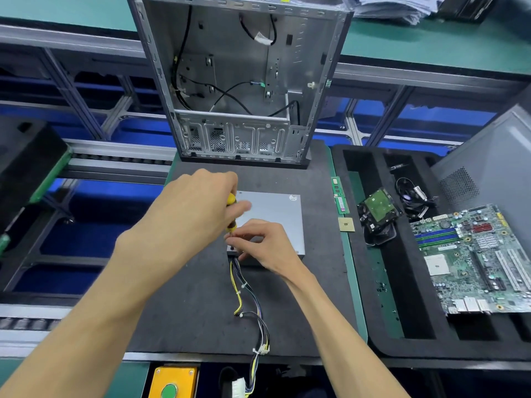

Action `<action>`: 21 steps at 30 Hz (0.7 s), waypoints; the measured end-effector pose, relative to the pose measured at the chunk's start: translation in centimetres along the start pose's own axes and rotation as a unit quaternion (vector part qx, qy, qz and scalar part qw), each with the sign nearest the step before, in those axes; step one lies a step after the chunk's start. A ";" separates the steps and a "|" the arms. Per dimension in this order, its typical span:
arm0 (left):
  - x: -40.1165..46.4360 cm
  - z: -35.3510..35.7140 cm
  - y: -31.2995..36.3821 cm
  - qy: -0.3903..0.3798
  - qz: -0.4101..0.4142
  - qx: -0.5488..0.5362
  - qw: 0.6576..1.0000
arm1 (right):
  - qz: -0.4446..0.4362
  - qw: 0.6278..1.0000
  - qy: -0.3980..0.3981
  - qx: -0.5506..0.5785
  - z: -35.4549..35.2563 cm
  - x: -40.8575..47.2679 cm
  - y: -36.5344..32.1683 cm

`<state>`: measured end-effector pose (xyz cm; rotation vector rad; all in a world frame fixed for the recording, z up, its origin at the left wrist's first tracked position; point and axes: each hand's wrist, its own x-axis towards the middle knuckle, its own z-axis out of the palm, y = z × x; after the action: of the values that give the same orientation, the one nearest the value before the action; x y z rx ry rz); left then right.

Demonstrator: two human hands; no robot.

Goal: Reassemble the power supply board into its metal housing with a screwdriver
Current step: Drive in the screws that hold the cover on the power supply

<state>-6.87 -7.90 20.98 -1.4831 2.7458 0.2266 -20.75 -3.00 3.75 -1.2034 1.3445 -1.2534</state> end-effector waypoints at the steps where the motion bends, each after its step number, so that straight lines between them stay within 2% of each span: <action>1: 0.1 -0.1 -0.1 -0.003 0.013 -0.010 1.000 | -0.001 1.000 -0.001 0.000 0.0 0.0 0.0; 5: 0.2 -0.3 -0.4 -0.080 0.080 -0.037 0.993 | -0.001 1.000 0.002 -0.004 0.0 0.0 -0.1; 7: 0.0 -0.1 -0.1 -0.037 0.077 -0.035 0.996 | 0.004 1.000 0.004 -0.010 -0.1 0.1 -0.1; 11: 0.3 0.7 -0.1 0.036 0.001 -0.017 0.999 | 0.005 1.000 0.000 -0.014 0.0 0.1 -0.1; 13: 0.7 0.7 -0.5 0.018 0.022 -0.046 0.999 | 0.005 1.000 -0.004 -0.013 0.0 -0.1 -0.3; 17: 0.9 0.1 -0.8 -0.050 0.104 -0.033 0.993 | 0.000 1.000 -0.002 -0.009 0.0 -0.2 -0.6; 21: 1.0 0.0 -0.7 -0.020 0.035 -0.015 0.999 | -0.002 1.000 -0.001 -0.013 0.1 -0.1 -0.5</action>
<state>-6.83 -9.12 20.85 -1.3750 2.7761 0.2961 -20.63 -2.93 4.24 -1.2259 1.3623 -1.2412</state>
